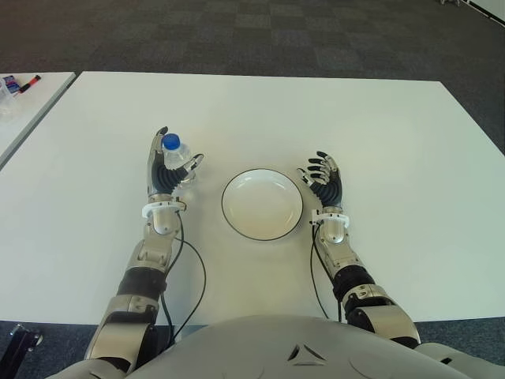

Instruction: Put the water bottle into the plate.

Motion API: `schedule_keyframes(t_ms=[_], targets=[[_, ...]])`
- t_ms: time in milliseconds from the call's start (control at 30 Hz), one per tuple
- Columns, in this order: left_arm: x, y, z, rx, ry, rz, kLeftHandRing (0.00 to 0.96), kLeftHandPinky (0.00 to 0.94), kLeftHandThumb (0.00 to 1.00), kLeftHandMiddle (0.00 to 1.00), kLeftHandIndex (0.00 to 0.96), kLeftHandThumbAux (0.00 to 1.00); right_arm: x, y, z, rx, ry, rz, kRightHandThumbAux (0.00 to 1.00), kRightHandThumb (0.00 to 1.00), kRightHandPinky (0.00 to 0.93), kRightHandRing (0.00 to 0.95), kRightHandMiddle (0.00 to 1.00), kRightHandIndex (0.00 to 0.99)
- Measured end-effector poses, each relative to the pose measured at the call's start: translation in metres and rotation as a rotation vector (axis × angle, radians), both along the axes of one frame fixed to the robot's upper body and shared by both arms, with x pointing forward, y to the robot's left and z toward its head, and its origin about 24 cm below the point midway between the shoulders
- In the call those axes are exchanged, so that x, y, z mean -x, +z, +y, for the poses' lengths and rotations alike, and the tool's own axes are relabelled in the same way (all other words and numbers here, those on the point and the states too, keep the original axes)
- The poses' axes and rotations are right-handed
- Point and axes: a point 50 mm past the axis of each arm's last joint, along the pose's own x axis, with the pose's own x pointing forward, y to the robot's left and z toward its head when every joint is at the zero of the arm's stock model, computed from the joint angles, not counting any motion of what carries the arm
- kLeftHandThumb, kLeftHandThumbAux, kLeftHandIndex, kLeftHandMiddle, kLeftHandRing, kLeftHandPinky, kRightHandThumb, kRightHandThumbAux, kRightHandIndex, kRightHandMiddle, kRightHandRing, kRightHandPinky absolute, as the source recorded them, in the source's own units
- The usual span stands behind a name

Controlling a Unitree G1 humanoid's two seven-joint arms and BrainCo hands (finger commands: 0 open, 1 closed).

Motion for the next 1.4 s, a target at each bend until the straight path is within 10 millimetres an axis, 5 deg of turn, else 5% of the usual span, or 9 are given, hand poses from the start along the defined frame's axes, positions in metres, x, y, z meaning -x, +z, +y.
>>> schedule_keyframes(t_ms=[1400], targets=[[0.002,-0.014,0.003,0.032,-0.001,0.018,0.048,0.121,0.261,0.017,0.000,0.667,0.000,0.000,-0.001,0.006,0.010,0.002,0.723,0.670,0.399,0.376,0.347,0.175]])
